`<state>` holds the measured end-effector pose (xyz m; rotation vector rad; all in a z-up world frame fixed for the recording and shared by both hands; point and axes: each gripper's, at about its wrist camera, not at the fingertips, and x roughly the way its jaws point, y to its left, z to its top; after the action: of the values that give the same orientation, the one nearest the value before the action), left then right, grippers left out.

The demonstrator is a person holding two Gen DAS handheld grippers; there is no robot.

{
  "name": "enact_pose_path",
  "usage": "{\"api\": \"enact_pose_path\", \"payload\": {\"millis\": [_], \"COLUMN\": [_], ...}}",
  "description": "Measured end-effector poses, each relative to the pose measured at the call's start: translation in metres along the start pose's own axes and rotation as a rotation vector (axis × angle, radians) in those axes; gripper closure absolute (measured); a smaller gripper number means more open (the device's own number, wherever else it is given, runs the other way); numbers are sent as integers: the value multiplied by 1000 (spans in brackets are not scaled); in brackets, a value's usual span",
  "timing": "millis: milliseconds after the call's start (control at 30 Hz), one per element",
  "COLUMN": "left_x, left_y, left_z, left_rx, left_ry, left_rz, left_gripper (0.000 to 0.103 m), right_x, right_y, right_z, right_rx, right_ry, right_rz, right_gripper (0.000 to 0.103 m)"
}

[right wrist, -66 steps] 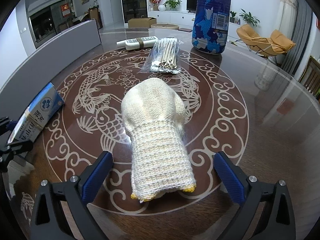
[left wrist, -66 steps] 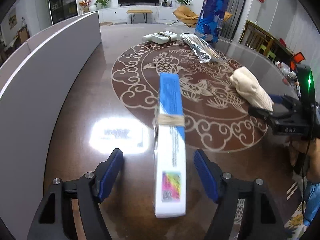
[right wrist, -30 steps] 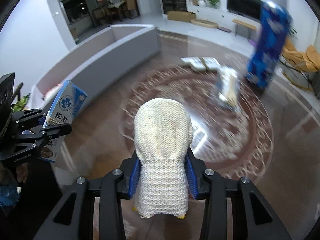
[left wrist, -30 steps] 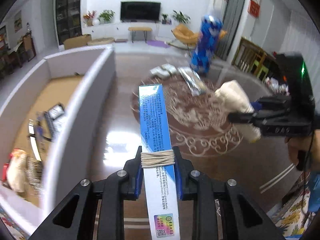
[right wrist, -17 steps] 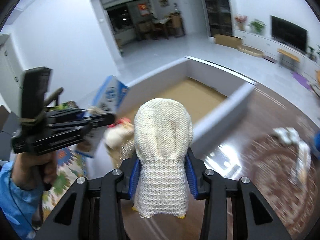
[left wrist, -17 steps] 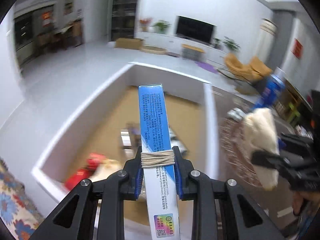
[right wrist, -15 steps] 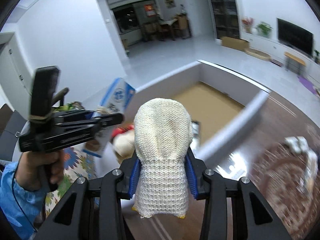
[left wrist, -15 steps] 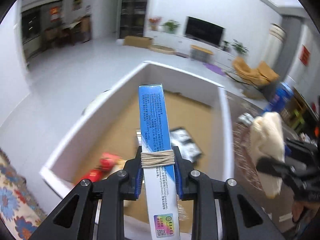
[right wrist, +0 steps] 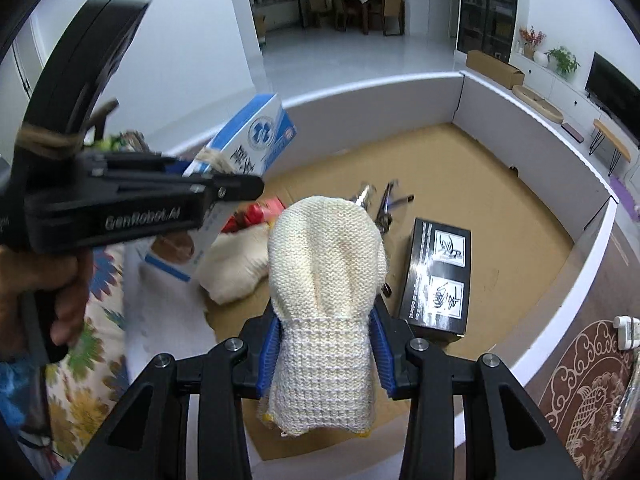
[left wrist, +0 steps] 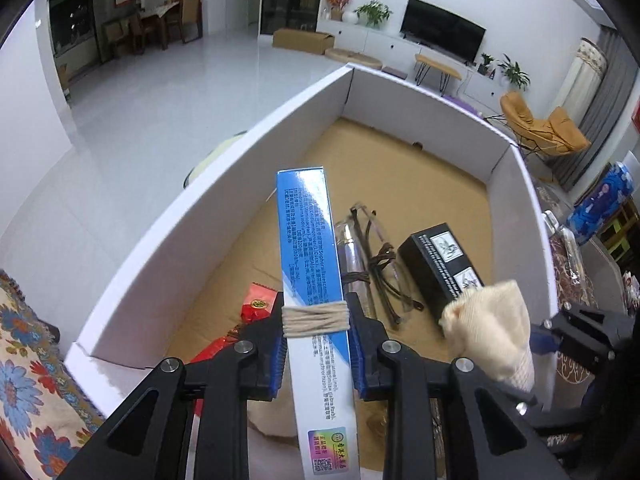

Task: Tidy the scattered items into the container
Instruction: 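Return both tools to the table near the cotton swab bag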

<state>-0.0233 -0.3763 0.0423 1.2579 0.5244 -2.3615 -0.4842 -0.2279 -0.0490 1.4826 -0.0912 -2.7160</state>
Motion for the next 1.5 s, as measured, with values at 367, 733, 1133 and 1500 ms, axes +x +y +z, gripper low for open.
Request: {"api": "enact_pose_path", "payload": {"millis": [367, 733, 1133, 1500], "left_x": [-12, -82, -1, 62], "left_y": [-4, -138, -307, -341], "left_z": [-4, -57, -143, -152], "left_rx": [-63, 217, 380, 358], "left_ry": [-94, -255, -50, 18], "left_rz": [69, -32, -214, -127], "left_gripper": [25, 14, 0, 0], "right_x": [-24, -105, -135, -130], "right_y": [-30, -137, -247, -251], "right_z": [-13, -160, -324, -331], "right_rx": [70, 200, 470, 535], "right_ry": [-124, -289, -112, -67], "right_rz": [5, -227, -477, -455], "right_gripper": [19, 0, 0, 0]}}
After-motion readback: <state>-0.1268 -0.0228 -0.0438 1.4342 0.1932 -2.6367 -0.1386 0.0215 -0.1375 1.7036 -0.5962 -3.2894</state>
